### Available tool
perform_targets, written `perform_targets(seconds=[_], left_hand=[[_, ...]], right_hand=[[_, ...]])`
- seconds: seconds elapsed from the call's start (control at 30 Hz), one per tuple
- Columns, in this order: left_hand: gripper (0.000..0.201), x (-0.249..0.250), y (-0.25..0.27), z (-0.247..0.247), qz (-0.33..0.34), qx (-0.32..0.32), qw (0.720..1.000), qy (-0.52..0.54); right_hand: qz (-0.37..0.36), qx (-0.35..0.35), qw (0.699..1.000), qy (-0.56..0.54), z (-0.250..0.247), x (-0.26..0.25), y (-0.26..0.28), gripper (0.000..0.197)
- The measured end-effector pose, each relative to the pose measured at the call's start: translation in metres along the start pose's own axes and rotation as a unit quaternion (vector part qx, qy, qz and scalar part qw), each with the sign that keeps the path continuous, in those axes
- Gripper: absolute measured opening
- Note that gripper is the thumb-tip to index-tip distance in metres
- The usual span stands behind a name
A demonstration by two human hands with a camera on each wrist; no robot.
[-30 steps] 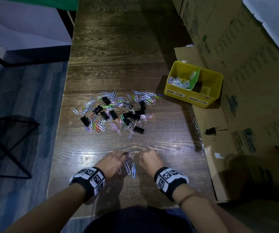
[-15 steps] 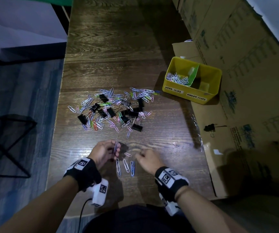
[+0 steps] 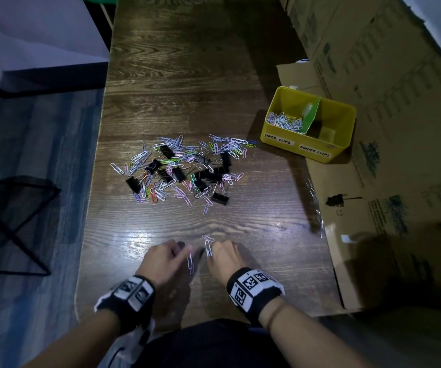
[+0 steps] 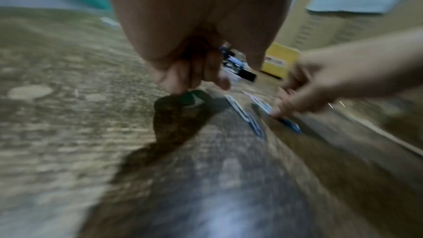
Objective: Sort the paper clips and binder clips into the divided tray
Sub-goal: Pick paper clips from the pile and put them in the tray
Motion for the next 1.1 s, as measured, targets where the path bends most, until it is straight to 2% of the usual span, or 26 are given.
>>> perform_targets(seconds=[0.13, 0.33, 0.5, 0.6, 0.73, 0.8, 0.83, 0.87, 0.9, 0.93, 0.97, 1.03, 1.1], left_hand=[[0.031, 0.013, 0.022, 0.018, 0.03, 0.023, 0.991, -0.13], [0.021, 0.021, 0.025, 0.024, 0.087, 0.038, 0.985, -0.142], [0.016, 0.03, 0.019, 0.019, 0.076, -0.014, 0.984, -0.162], [0.009, 0.033, 0.014, 0.011, 0.046, -0.064, 0.989, -0.128], [0.006, 0.025, 0.009, 0.004, 0.083, -0.101, 0.985, -0.114], [0.021, 0.015, 0.003, 0.002, 0.037, -0.083, 0.996, -0.024], [0.027, 0.012, -0.001, 0.001, -0.004, -0.069, 0.995, 0.067], [0.034, 0.011, -0.004, 0.001, -0.053, -0.058, 0.979, 0.188], [0.036, 0.01, -0.007, 0.002, -0.099, -0.045, 0.943, 0.314], [0.03, 0.011, -0.008, 0.002, -0.13, -0.042, 0.896, 0.423], [0.019, 0.014, -0.008, 0.0, -0.139, -0.049, 0.847, 0.511], [0.002, 0.022, -0.008, -0.006, -0.12, -0.081, 0.772, 0.619], [0.006, 0.029, -0.008, -0.011, -0.085, -0.101, 0.735, 0.665]], right_hand=[[-0.015, -0.013, 0.998, 0.067, 0.003, -0.005, -0.002, 0.019], [-0.079, -0.023, 0.986, 0.143, 0.007, -0.011, -0.004, 0.023], [-0.116, -0.035, 0.968, 0.221, 0.008, -0.014, -0.001, 0.024], [-0.138, -0.042, 0.959, 0.243, 0.012, -0.014, -0.001, 0.025], [-0.142, -0.051, 0.958, 0.244, 0.017, -0.011, -0.002, 0.023], [-0.157, -0.053, 0.955, 0.245, 0.018, -0.009, -0.002, 0.023], [-0.165, -0.053, 0.955, 0.241, 0.016, -0.007, -0.003, 0.022], [-0.17, -0.052, 0.956, 0.235, 0.014, -0.004, -0.004, 0.022], [-0.17, -0.047, 0.958, 0.225, 0.012, -0.001, -0.005, 0.021], [-0.164, -0.04, 0.964, 0.206, 0.009, 0.002, -0.007, 0.021], [-0.149, -0.033, 0.971, 0.182, 0.007, 0.005, -0.009, 0.023], [-0.114, -0.023, 0.985, 0.128, 0.002, 0.014, -0.012, 0.028], [-0.09, -0.005, 0.995, 0.053, -0.003, 0.023, -0.013, 0.027]])
Point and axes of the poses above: each hand's wrist, its own y-axis away from the middle knuckle, its own z-axis out of the palm, x = y × z, the point moved 1 cm from there along -y, towards the middle knuckle, and after that the axes turned 5 degrees about -y, right-handed, at the moved point
